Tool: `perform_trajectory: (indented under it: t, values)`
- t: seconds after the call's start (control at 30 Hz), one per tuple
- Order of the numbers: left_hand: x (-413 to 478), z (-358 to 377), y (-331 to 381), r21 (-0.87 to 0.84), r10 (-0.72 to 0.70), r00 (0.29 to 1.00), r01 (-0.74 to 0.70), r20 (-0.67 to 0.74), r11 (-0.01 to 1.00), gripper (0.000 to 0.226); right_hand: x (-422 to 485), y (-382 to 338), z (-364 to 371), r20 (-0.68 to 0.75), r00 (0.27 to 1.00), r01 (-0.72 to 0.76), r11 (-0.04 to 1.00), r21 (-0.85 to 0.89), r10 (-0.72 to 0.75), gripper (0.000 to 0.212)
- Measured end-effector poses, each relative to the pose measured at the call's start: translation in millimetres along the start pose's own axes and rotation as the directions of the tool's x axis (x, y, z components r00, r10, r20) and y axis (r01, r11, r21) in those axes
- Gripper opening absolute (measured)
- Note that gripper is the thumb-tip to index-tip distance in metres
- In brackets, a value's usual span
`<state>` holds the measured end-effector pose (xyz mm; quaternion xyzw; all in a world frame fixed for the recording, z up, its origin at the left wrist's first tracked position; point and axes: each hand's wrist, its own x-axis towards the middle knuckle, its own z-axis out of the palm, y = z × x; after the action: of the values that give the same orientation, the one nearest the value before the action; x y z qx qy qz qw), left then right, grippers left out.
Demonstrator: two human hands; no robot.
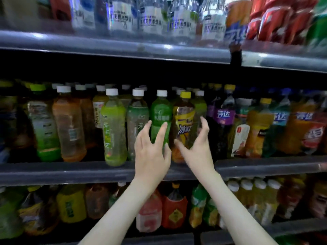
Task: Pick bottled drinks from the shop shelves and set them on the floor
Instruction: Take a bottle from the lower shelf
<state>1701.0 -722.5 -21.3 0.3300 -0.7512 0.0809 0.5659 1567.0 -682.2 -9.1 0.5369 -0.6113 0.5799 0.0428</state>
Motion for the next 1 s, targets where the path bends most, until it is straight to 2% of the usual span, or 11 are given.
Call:
perform_trajectory:
  t: [0.1, 0.2, 0.33, 0.47, 0.57, 0.63, 0.7, 0.77, 0.83, 0.9, 1.0]
  values:
    - [5, 5, 2, 0.060, -0.046, 0.998, 0.043, 0.036, 0.997, 0.057, 24, 7, 4, 0.140, 0.980, -0.145, 0.989, 0.033, 0.139, 0.090]
    - [2, 2, 1, 0.118, -0.059, 0.996, 0.050, 0.072, 0.992, 0.058, 36, 17, 6, 0.175, 0.972, -0.157, 0.988, -0.007, 0.156, 0.059]
    - [5, -6, -4, 0.183, -0.073, 0.996, 0.062, 0.055, 0.981, 0.059, 36, 25, 5, 0.121, 0.981, -0.155, 0.987, 0.050, 0.148, 0.052]
    - [8, -11, -9, 0.185, -0.057, 0.997, 0.048, 0.047, 0.982, 0.058, 28, 31, 0, -0.042, 0.984, -0.168, 0.976, 0.139, 0.175, 0.057]
    - [4, -13, -10, 0.109, -0.028, 0.994, 0.017, 0.102, 0.994, 0.064, 17, 32, -7, -0.103, 0.989, -0.079, 0.974, 0.213, 0.103, 0.056]
    - [1, -14, -6, 0.029, 0.045, 0.984, -0.050, 0.174, 0.998, 0.071, 13, 22, -15, -0.106, 0.994, 0.017, 0.959, 0.284, 0.014, 0.060]
    - [-1, -15, 3, -0.057, 0.111, 0.968, -0.101, 0.223, 0.993, 0.079, 10, 6, -23, -0.069, 0.994, 0.107, 0.941, 0.323, -0.089, 0.067]
    - [-2, -17, 13, -0.162, 0.132, 0.962, -0.094, 0.239, 0.982, 0.086, 3, -13, -28, -0.004, 0.982, 0.176, 0.920, 0.351, -0.186, 0.060]
    - [-4, -23, 18, -0.321, 0.086, 0.963, 0.001, 0.254, 0.947, 0.089, -8, -29, -26, 0.044, 0.967, 0.222, 0.915, 0.338, -0.251, 0.052]
    - [-9, -35, 14, -0.437, -0.002, 0.960, 0.130, 0.281, 0.890, 0.084, -21, -42, -20, 0.109, 0.953, 0.236, 0.921, 0.311, -0.282, 0.059]
    - [-21, -58, 2, -0.457, -0.146, 0.922, 0.309, 0.358, 0.834, 0.071, -36, -60, -9, 0.274, 0.934, 0.127, 0.930, 0.345, -0.229, 0.059]
